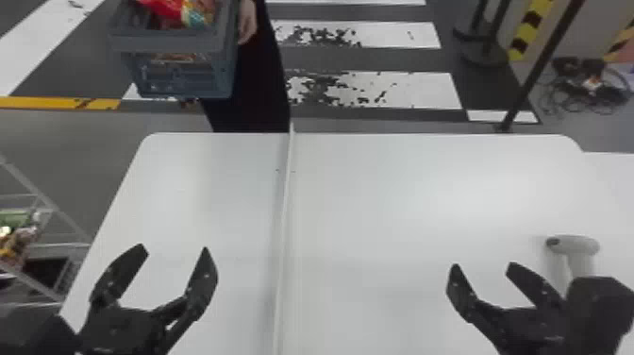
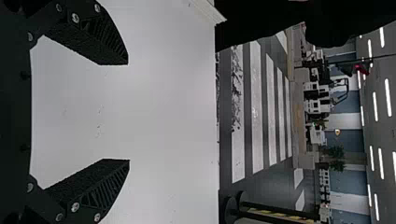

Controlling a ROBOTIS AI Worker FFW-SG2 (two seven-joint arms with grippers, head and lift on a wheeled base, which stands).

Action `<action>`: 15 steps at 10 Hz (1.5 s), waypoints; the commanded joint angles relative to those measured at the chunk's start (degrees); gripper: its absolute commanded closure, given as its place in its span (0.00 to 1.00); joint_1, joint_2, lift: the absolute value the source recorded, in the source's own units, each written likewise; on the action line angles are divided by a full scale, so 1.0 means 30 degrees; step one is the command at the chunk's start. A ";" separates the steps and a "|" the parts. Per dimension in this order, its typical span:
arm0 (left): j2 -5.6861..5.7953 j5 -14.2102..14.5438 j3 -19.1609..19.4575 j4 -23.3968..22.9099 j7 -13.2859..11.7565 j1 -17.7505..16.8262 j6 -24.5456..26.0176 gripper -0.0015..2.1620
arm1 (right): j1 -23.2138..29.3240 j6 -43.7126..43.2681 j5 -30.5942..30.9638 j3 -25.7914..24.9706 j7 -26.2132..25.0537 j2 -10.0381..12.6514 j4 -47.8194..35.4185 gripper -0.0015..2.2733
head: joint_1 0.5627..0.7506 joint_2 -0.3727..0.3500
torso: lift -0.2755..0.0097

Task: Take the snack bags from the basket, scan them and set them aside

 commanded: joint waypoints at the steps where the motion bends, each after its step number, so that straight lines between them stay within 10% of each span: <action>1: 0.0000 -0.0024 0.0001 0.0000 -0.0044 -0.0011 0.0021 0.07 | 0.0030 -0.0219 -0.0234 -0.0086 0.0000 0.0000 -0.0008 0.08 | 0.70 0.56 | 0.70; 5: 0.0000 -0.0054 0.0001 0.0058 -0.0132 -0.0041 -0.0038 0.07 | 0.0147 -0.6137 -0.1728 -0.0086 -0.0235 0.0118 0.0548 0.08 | 0.70 0.54 | 0.70; 15: 0.0000 -0.0142 0.0177 -0.1260 0.0014 0.0311 -0.0038 0.06 | 0.0206 -0.5024 -0.1523 -0.0203 -0.0235 0.0059 0.0460 0.07 | 0.70 0.52 | 0.70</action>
